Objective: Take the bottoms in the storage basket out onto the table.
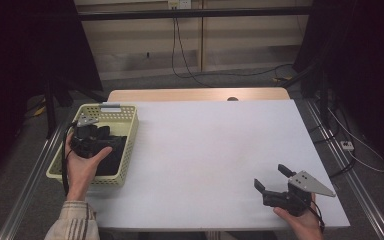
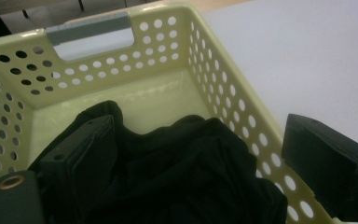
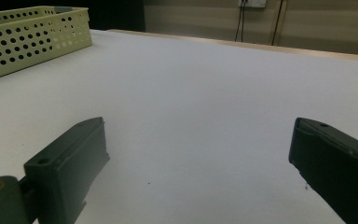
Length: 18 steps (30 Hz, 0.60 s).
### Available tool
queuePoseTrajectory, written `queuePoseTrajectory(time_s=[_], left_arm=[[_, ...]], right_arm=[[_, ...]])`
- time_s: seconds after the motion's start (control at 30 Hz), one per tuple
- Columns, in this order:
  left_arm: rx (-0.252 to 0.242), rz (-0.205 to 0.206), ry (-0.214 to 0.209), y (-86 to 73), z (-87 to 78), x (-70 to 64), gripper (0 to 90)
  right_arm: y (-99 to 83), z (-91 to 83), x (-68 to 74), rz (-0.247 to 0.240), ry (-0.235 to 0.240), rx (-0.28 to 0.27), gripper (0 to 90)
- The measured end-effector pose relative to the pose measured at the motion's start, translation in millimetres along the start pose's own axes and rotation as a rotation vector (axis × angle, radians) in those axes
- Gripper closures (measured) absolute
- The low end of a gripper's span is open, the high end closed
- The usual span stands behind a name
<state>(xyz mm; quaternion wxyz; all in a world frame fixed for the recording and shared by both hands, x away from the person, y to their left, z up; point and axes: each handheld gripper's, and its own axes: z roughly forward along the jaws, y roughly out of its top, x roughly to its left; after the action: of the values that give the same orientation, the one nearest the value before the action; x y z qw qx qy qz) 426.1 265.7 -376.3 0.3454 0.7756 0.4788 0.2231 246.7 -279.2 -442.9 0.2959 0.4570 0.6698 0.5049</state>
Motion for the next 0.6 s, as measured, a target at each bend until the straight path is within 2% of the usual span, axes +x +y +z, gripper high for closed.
queuePoseTrajectory(time_s=[0.07, 0.17, 0.23, 0.37, 0.47, 0.53, 0.6], left_arm=[[0.017, 0.006, -0.001, -0.1, 1.3, 0.2, 10.1], [0.062, 0.013, 0.036, -0.5, 4.3, 1.1, 10.8], [0.069, 0.016, 0.045, -1.4, 6.7, 2.2, 10.6], [0.086, -0.003, 0.040, -0.9, 10.6, 5.5, 10.5], [0.103, 0.002, 0.020, 0.8, 16.2, 5.5, 10.0], [0.142, 0.001, 0.002, 0.5, 22.7, 4.9, 10.1], [0.169, 0.002, 0.003, 0.1, 27.8, 4.8, 10.1]], right_arm=[[0.0, 0.1, -0.2, 0.000, 0.000, 0.000, 4.4], [0.1, 0.2, -0.1, 0.000, 0.000, 0.000, 4.4], [0.0, 0.0, 0.1, 0.000, 0.000, 0.000, 4.4], [0.1, -0.5, -0.7, -0.001, -0.001, -0.001, 4.4], [0.1, -0.2, -0.7, 0.004, -0.004, 0.000, 4.4], [0.2, 0.1, -0.5, 0.001, -0.003, 0.000, 4.4], [0.2, 0.1, -0.4, 0.000, -0.003, -0.001, 4.3]])
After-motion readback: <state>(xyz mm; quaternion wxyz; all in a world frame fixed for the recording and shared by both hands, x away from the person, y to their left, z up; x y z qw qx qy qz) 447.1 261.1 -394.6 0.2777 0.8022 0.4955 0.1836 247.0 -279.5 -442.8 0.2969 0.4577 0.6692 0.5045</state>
